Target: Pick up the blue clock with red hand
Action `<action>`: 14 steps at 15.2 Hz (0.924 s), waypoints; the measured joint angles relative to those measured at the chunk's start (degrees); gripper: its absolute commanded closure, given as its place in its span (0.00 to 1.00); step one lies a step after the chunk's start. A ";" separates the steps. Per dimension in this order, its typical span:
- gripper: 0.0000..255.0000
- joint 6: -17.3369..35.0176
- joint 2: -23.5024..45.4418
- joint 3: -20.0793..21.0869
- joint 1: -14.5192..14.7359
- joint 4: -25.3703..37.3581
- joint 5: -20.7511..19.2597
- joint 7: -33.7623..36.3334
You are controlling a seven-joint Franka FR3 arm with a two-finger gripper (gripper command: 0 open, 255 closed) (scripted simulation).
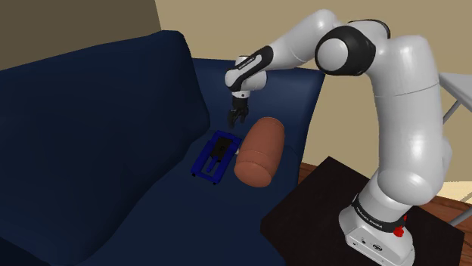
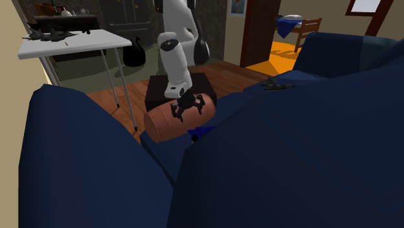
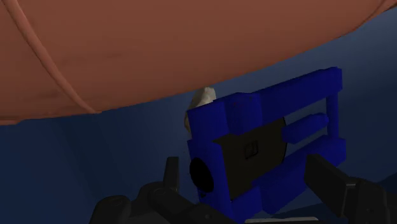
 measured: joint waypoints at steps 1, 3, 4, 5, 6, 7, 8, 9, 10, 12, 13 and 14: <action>0.00 -0.10 2.43 0.27 -0.03 2.26 0.25 0.00; 0.00 -1.11 7.54 0.76 -0.20 7.72 0.56 0.05; 0.00 -1.39 9.23 0.90 -0.27 9.46 0.64 0.06; 0.00 -1.07 10.01 0.98 -0.41 9.77 0.76 -0.21; 0.00 -0.82 10.48 1.02 -0.52 9.92 0.84 -0.42; 0.00 -0.46 11.09 1.08 -0.54 10.14 0.91 -0.52; 0.00 -0.12 11.86 1.13 -0.59 10.55 0.97 -0.64; 0.00 0.29 12.42 1.17 -0.66 10.68 1.05 -0.82; 0.00 0.65 13.10 1.23 -0.63 11.00 1.10 -0.84; 0.00 1.62 14.16 1.34 -0.64 11.04 1.25 -1.10; 1.00 1.70 14.35 1.34 -0.70 11.15 1.27 -1.18; 1.00 1.74 14.44 1.34 -0.72 11.21 1.27 -1.21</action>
